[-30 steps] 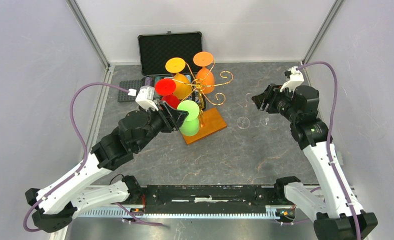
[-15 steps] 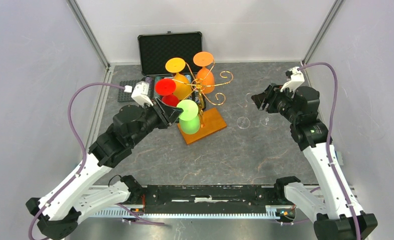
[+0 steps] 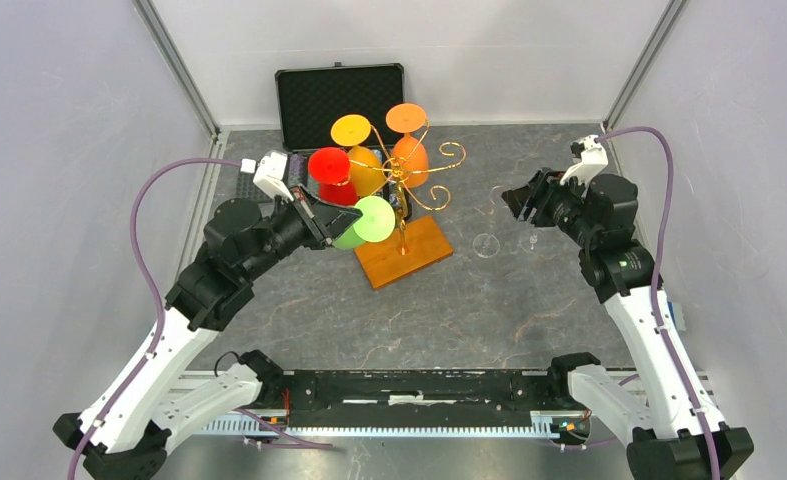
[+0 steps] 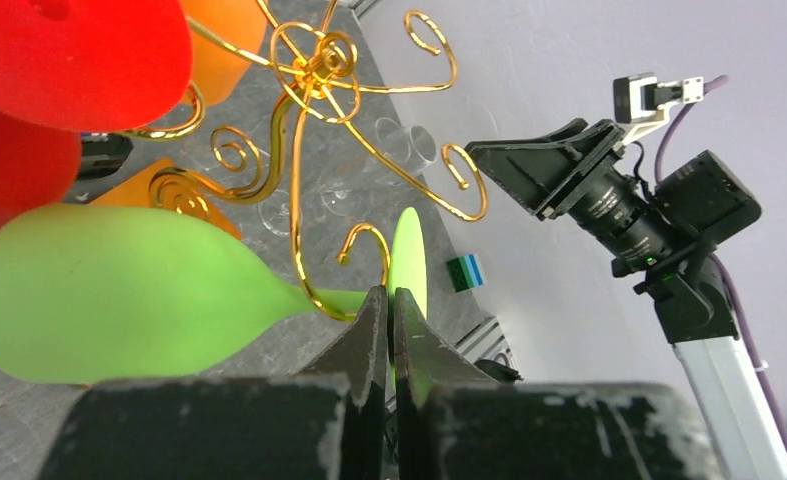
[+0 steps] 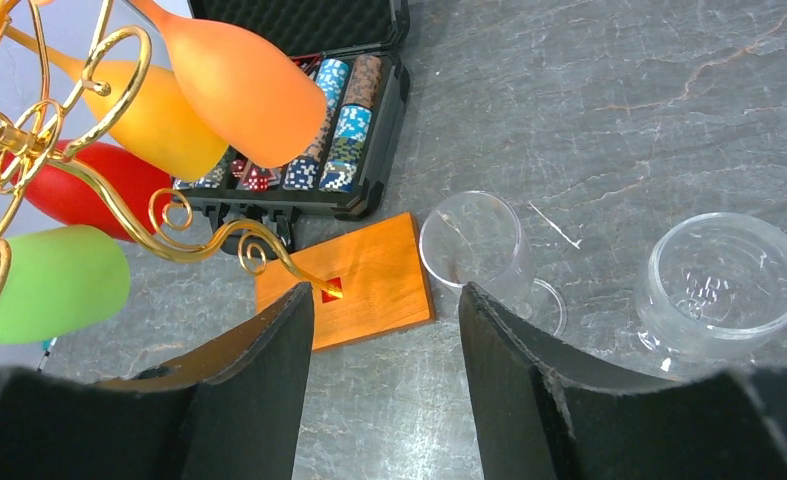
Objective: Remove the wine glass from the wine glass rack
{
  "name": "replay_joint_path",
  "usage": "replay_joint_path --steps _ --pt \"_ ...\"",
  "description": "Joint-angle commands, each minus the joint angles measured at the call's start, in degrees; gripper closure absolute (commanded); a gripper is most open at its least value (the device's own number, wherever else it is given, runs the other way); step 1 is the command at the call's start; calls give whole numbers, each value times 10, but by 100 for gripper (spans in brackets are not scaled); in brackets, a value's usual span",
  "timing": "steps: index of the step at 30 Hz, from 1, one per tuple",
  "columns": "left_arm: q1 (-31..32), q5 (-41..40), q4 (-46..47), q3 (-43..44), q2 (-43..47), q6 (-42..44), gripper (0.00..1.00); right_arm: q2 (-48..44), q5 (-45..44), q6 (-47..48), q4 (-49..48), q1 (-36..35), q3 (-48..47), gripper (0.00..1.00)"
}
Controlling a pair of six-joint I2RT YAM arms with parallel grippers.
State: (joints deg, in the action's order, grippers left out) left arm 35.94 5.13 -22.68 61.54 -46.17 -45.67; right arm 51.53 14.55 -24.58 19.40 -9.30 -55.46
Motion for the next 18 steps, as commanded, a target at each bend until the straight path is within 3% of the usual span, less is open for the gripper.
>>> replay_joint_path --steps 1,12,18 --pt "-6 50 33 30 -9 -24 98 -12 2 -8 -29 0 4 40" --pt "-11 -35 74 40 -25 -34 98 -19 -4 -10 -30 1 7 41" --pt "-12 -37 96 38 -40 -39 98 -17 -2 -12 -30 1 5 41"
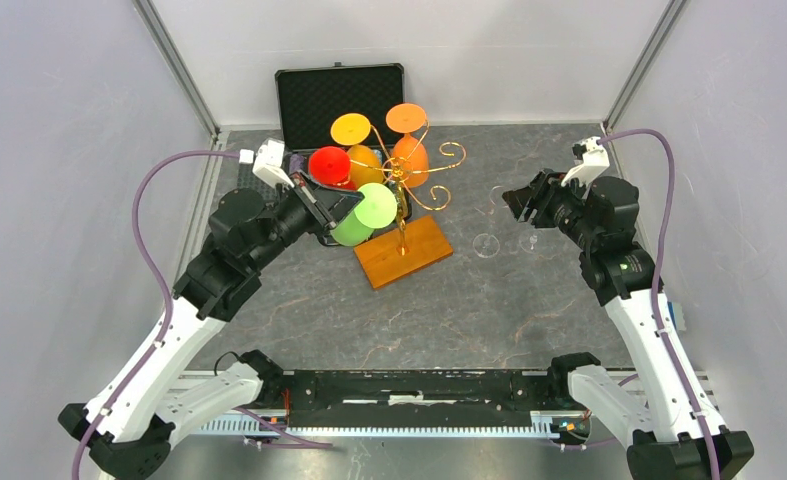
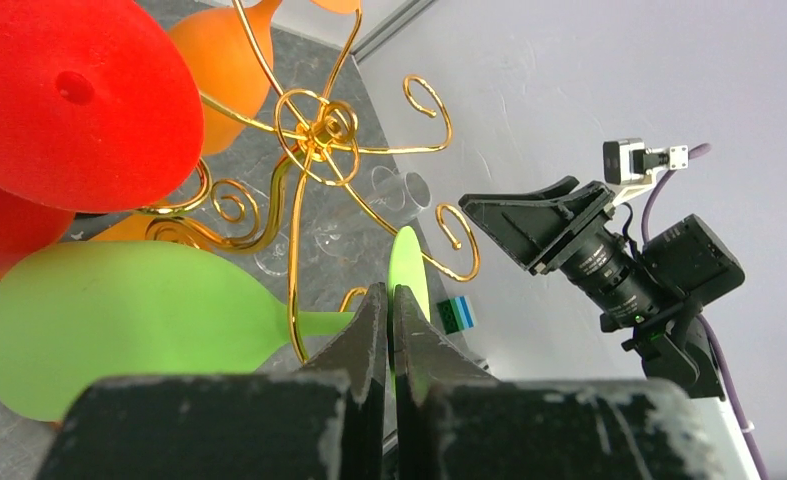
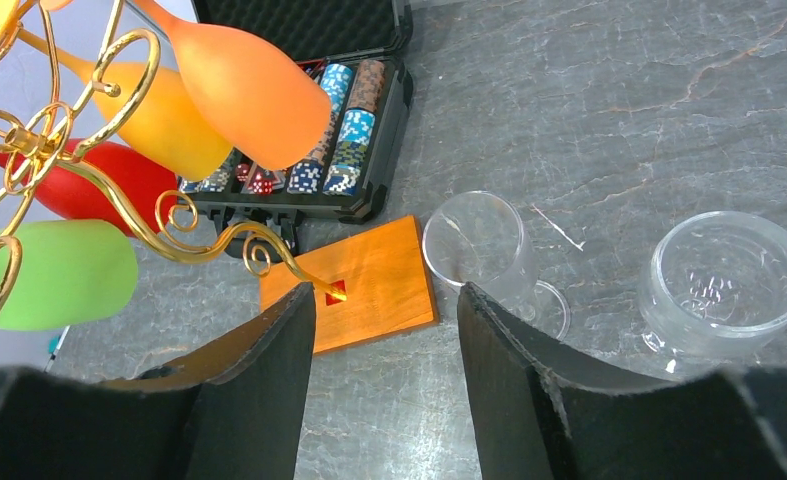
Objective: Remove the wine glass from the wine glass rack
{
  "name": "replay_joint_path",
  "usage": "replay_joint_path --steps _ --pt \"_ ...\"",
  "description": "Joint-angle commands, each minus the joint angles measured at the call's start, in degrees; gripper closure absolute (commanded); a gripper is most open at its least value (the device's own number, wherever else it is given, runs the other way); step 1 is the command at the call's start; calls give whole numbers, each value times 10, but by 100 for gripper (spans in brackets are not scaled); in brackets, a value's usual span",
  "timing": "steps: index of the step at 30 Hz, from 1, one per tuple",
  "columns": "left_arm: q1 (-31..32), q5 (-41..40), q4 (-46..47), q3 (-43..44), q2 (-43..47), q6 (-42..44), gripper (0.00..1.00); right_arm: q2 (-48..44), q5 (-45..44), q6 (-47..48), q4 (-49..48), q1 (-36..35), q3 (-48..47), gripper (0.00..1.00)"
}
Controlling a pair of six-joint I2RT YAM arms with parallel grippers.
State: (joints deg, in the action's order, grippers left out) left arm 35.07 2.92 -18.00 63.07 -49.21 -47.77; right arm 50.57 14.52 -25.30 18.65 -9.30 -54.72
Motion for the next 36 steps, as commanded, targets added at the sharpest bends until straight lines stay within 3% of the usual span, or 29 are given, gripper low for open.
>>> replay_joint_path --steps 1,12,17,22,31,36 --pt "-4 -15 51 24 -12 -18 98 -7 -1 -5 -22 1 -3 41" --pt "-4 31 78 23 -37 -20 98 -15 32 -4 -31 1 -6 38" --pt "-4 95 82 23 -45 -23 98 -46 70 5 -65 1 11 27" --pt "-3 165 102 18 -52 -41 98 -81 123 -3 -115 0 36 18" --pt "-3 233 157 -9 -61 -106 98 -123 236 -24 -226 1 96 15" --pt "-2 261 215 -31 -61 -166 98 -153 320 -45 -358 0 163 13"
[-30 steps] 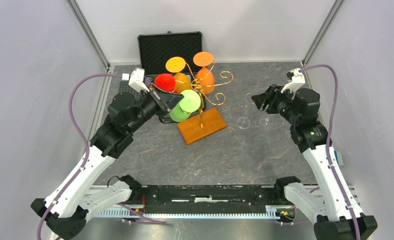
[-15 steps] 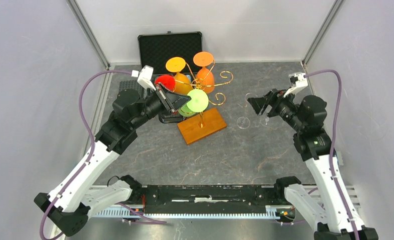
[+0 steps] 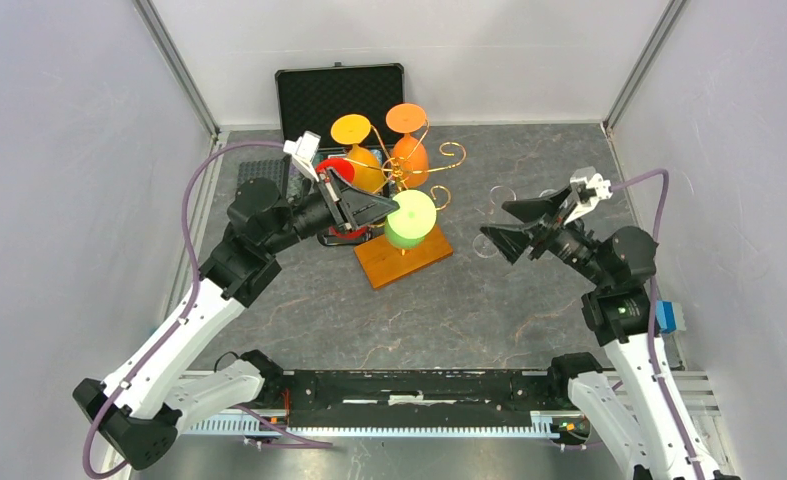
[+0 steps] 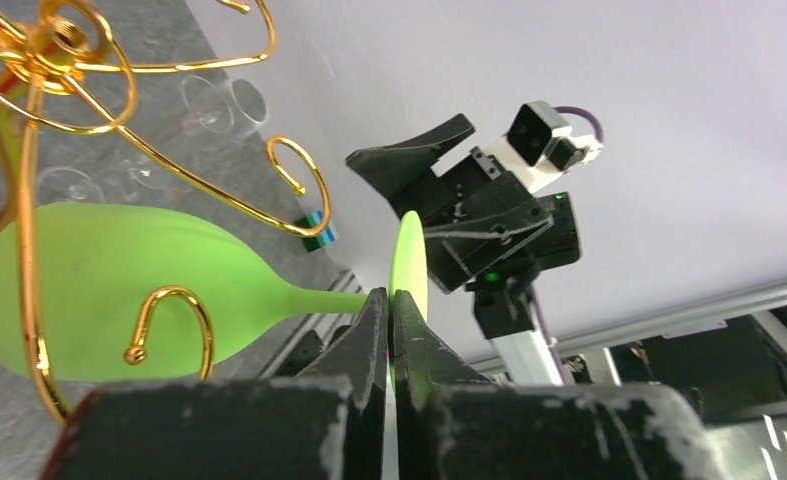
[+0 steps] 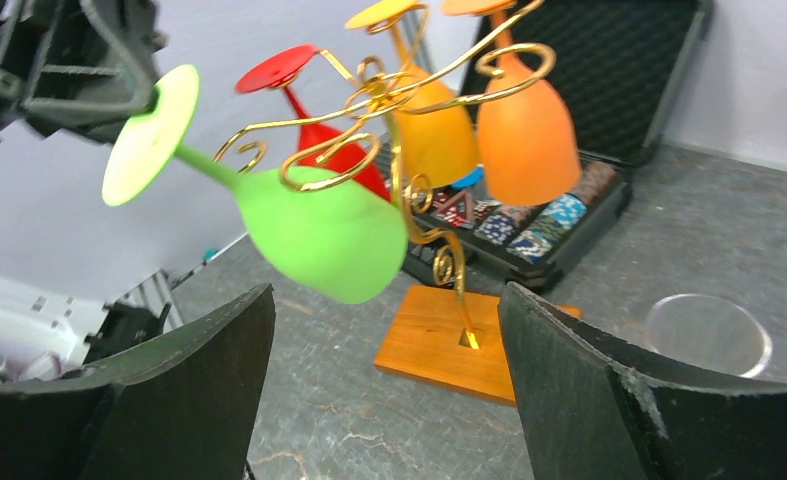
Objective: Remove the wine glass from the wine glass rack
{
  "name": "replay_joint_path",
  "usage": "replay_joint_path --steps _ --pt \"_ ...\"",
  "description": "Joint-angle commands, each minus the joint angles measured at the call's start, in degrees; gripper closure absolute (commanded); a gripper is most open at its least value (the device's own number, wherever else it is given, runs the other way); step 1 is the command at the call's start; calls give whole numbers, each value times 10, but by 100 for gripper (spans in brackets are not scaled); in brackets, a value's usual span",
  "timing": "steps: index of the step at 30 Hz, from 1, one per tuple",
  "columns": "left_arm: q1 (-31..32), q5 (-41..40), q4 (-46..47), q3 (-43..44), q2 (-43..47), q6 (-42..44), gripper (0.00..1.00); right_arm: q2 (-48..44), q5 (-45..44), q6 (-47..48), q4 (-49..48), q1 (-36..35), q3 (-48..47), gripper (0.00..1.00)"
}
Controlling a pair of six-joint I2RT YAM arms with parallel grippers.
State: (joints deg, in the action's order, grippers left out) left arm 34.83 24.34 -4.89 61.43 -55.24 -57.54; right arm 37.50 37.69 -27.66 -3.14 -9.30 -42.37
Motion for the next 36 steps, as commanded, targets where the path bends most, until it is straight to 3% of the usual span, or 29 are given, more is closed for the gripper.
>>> replay_joint_path --steps 1,7,9,12,17,23,36 --pt "2 50 92 -21 -1 -81 98 -28 97 -28 -163 0 52 13" --pt "3 65 161 -43 6 -151 98 -35 91 -62 -181 0 71 9" --pt "8 63 185 -34 8 -168 98 -34 30 -113 -150 0 67 6" --pt "29 58 221 -17 5 -194 98 -48 24 -264 -286 0 110 2" --pt "63 48 249 12 0 -221 98 -85 -32 -320 -285 -2 104 2" --pt "91 46 336 25 -21 -270 98 -96 -31 -460 -402 -2 137 2" --pt "119 27 410 80 -68 -270 98 -57 27 -556 -546 -2 113 4"
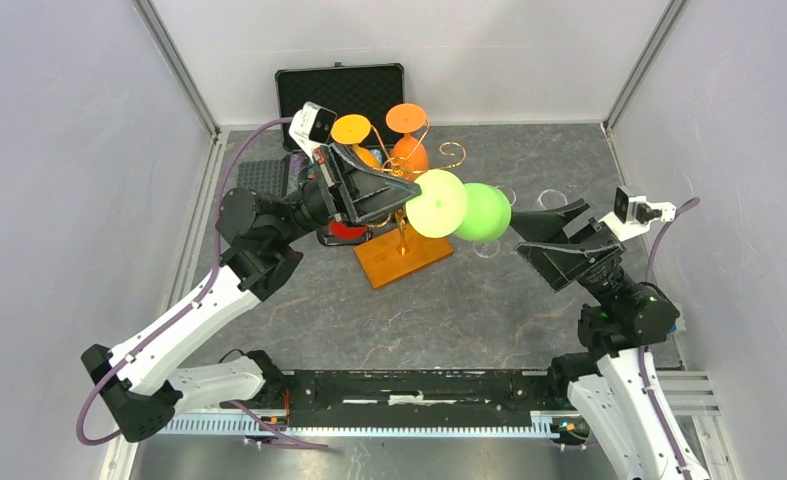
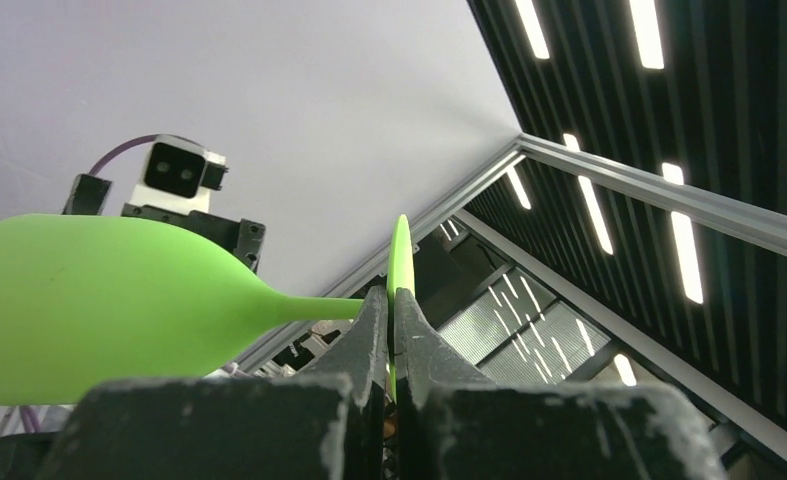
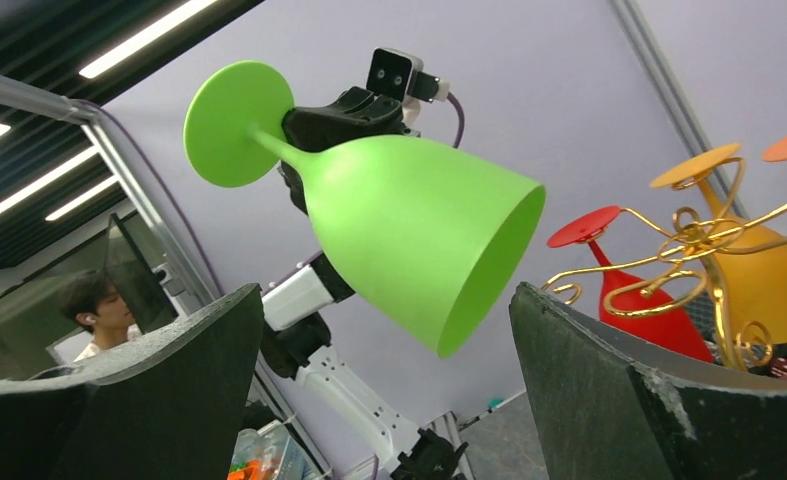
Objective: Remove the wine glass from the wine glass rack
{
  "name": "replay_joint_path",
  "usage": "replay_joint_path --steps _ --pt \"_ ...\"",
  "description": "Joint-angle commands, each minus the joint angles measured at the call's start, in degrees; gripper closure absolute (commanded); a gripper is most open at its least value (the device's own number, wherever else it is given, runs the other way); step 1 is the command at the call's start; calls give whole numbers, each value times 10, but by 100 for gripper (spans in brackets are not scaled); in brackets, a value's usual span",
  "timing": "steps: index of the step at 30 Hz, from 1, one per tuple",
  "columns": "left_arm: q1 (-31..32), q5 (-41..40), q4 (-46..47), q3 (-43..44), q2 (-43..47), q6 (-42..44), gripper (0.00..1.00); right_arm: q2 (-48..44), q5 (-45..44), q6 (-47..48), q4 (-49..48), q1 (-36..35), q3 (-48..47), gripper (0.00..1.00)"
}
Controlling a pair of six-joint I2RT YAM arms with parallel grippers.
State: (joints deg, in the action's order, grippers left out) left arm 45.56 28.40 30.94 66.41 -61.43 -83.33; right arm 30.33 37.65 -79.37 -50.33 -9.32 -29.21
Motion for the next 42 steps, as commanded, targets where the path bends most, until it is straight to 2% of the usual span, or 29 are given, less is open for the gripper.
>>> replay_joint_path --steps 1,6,8,11,15,23,25,28,29,32,36,40,42 --pt "16 -14 57 30 -10 -13 98 17 29 -39 -74 -1 -20 4" --pt "29 -15 82 31 -26 -17 98 28 30 -65 -128 -2 -13 11" --pt "33 -16 86 28 -30 -15 98 33 24 -89 -192 -1 -9 15" --pt "34 -20 86 25 -33 -13 98 46 17 -126 -285 -2 -10 25" --pt "35 -21 89 25 -36 -15 98 57 2 -154 -362 -2 -14 41" --pt "35 -20 89 25 -34 -15 98 73 -10 -153 -391 -2 -27 72" --pt "35 -20 88 26 -36 -14 95 77 -11 -151 -391 -2 -31 80" --pt "34 -17 87 26 -36 -12 78 80 -11 -146 -382 -1 -36 98" --pt "35 -16 86 27 -36 -9 74 81 -10 -141 -376 -2 -37 100" --pt "35 -15 72 28 -30 7 60 79 -6 -118 -347 -2 -43 100" --pt "34 -20 23 28 -14 55 35 73 1 -67 -279 -1 -63 100" --pt "32 -38 -39 18 12 120 16 64 6 14 -173 -2 -91 100" --pt "28 -56 -82 13 28 160 9 59 8 80 -85 -1 -114 100"
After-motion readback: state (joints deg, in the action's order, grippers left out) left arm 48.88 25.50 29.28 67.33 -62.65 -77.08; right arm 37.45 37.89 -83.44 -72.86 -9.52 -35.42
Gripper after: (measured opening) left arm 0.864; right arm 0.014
